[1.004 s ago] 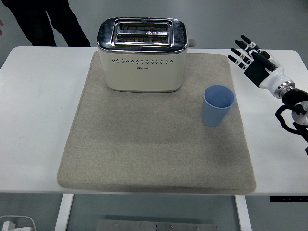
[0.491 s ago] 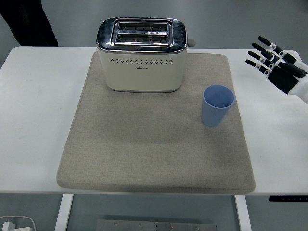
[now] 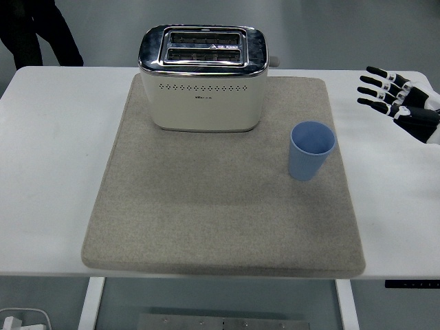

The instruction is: Put the water cup in front of the bread machine

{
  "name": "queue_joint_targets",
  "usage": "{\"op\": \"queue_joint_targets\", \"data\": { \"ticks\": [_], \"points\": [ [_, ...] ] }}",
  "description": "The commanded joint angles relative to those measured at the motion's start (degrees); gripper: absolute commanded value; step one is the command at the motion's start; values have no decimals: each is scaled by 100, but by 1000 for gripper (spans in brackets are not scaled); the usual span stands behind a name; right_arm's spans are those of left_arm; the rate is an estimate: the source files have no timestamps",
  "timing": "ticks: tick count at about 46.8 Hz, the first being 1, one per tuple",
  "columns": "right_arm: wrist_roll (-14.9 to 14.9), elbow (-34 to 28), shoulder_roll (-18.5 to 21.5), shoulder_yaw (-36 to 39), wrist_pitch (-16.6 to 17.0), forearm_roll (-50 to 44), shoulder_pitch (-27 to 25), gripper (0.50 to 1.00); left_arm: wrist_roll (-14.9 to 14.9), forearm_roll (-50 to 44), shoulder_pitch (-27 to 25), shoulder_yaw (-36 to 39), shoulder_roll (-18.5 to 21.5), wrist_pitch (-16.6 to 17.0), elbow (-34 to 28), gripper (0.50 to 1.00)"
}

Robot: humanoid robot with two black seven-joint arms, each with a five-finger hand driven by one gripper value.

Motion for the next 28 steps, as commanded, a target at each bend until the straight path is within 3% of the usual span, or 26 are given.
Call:
{"op": "queue_joint_targets", "data": {
  "ticks": [1,17,28],
  "points": [
    [286,15,-1,-10,-1,-483,-27,928,2,0,0,0,0,0,0,1000],
    [1025,305,-71,-19,-1,-1468,-273,928,2,0,0,0,0,0,0,1000],
    [1192,393,-19,-28,-257,-2084,-440,928,2,0,0,0,0,0,0,1000]
  ]
}}
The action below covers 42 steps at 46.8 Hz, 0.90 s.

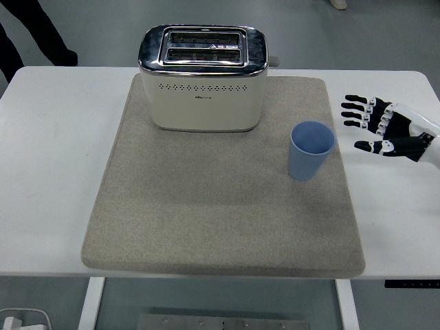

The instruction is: Put the water cup in front of the bread machine

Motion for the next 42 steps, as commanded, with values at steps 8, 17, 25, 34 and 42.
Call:
{"op": "queue_joint_targets", "data": {
  "ticks": [8,17,25,34,42],
  "points": [
    [81,7,95,-11,-337,-332,-102,928,0,-1,0,0,0,0,-1,1000],
    [89,33,192,-90,-733,-385,-208,928,0,-1,0,0,0,0,-1,1000],
    [116,112,332,-117,-839,-464,-357,928,0,-1,9,0,0,0,-1,1000],
    [151,217,446,-117,-944,-464,-428,928,0,-1,0,0,0,0,-1,1000],
    [151,226,605,-126,-1032,-464,-436,928,0,-1,0,0,0,0,-1,1000]
  ]
}}
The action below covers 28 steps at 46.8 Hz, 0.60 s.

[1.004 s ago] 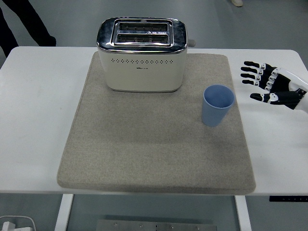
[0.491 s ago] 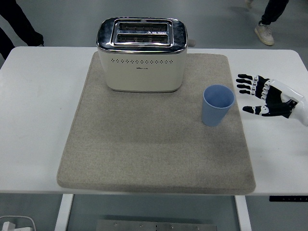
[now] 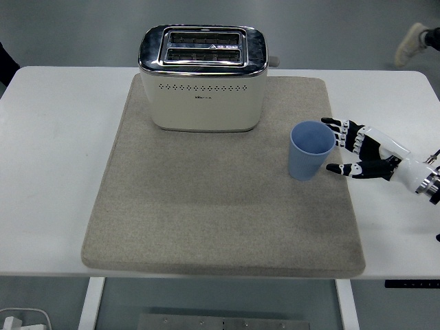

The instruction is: Put the water cup in front of the bread machine

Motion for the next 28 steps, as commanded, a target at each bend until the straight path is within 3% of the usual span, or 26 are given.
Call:
{"op": "queue_joint_targets", "data": {
  "ticks": [1,15,28],
  "points": [
    [-1,-9,72,-9,-41,0,6,928,0,-1,0,0,0,0,0,1000],
    [-18,-53,107,0,-59,35,68,928,0,-1,0,0,0,0,0,1000],
    [-62,-150,388,-9,-50,18,85,928,0,0,0,0,0,0,0,1000]
  ]
}}
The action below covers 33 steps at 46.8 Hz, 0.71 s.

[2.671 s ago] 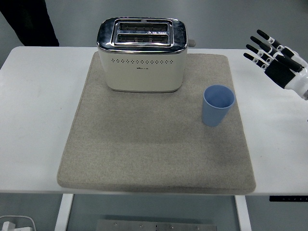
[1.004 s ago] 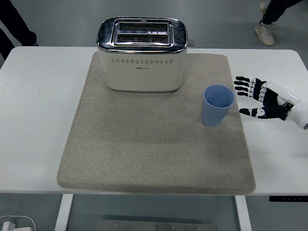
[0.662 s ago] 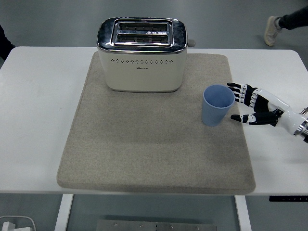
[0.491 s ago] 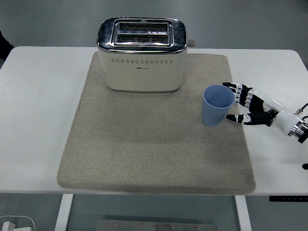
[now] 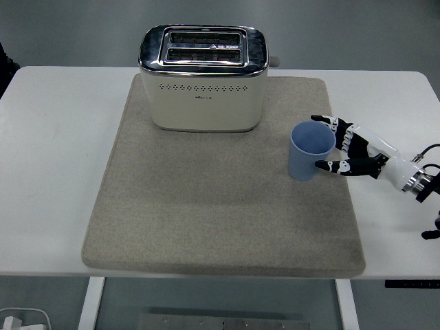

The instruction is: Put the water cup in front of the bread machine

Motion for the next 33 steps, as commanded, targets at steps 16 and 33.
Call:
{"op": "queue_joint_targets", "data": {
  "ticks": [16,33],
  "points": [
    [-13,-31,139,6,0,-2,6,928,0,0,-2,0,0,0,-7,1000],
    [-13,-40,254,-3,53,60,15,928,0,0,-2,0,0,0,-7,1000]
  ]
}}
